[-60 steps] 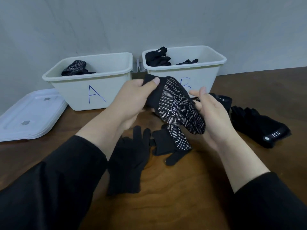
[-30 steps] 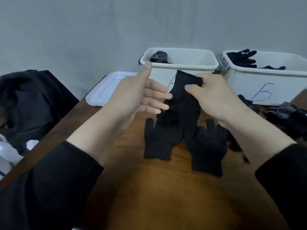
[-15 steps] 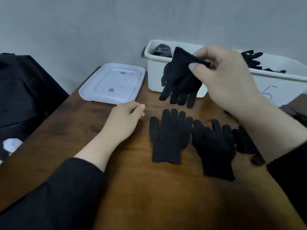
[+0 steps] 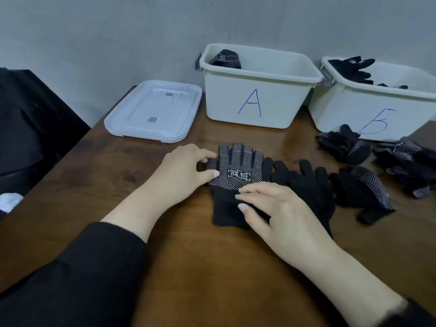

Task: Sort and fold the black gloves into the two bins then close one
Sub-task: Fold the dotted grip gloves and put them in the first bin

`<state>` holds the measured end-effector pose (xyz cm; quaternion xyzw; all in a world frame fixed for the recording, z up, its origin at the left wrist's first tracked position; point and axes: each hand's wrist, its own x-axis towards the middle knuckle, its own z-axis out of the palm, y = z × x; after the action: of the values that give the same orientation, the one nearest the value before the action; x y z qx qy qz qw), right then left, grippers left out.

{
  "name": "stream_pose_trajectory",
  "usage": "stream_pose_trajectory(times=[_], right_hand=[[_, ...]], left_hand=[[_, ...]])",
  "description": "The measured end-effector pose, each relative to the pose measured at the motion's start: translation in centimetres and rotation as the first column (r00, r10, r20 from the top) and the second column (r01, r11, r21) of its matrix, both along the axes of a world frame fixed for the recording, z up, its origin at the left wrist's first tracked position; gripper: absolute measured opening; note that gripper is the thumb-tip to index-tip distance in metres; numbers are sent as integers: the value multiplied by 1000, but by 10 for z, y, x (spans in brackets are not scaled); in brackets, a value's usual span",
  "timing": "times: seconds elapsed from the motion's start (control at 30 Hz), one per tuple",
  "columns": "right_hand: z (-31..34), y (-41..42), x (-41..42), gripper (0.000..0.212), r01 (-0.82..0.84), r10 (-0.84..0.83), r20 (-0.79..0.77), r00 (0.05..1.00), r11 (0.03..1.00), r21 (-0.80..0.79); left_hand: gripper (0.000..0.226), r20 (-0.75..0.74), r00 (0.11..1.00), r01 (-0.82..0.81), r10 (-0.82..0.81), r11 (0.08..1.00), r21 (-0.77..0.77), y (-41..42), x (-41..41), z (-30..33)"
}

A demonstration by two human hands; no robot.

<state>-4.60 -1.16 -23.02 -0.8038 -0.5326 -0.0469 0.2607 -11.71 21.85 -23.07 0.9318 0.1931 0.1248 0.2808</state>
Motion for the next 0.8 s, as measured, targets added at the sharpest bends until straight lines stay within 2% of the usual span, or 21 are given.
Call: stream_pose_trajectory(times=[0.17,0.27,0.37,0.43,0.6,0.73,0.8], right_hand=[[0,-5,5,37,-54,53,-17,998,996,-70],[4,-5,12,33,86,-84,-51,995,996,31],[1,-6,22,32,242,-241,22,970,969,-44],[-2,-5,23,37,278,-275,46,960,950,-139],[1,0,31,47,239,-240,16,971,950,-199],[8,-1,38,43,236,-249,-47,967,953,-193],[9,-1,38,45,231,-245,-55,968,953,-195]], left_hand=[[45,-27,1000,16,-15,998,67,-3,1,-1],[42,-1,999,-34,34,994,104,-3,4,-4],[39,133,991,-33,16,991,129,-7,13,-3],[42,174,982,43,-75,982,184,-14,20,0],[40,26,912,400,-409,901,166,-32,13,8],[38,-117,857,514,-501,844,150,-33,-2,10],[28,-138,849,528,-510,826,196,-36,-1,9]])
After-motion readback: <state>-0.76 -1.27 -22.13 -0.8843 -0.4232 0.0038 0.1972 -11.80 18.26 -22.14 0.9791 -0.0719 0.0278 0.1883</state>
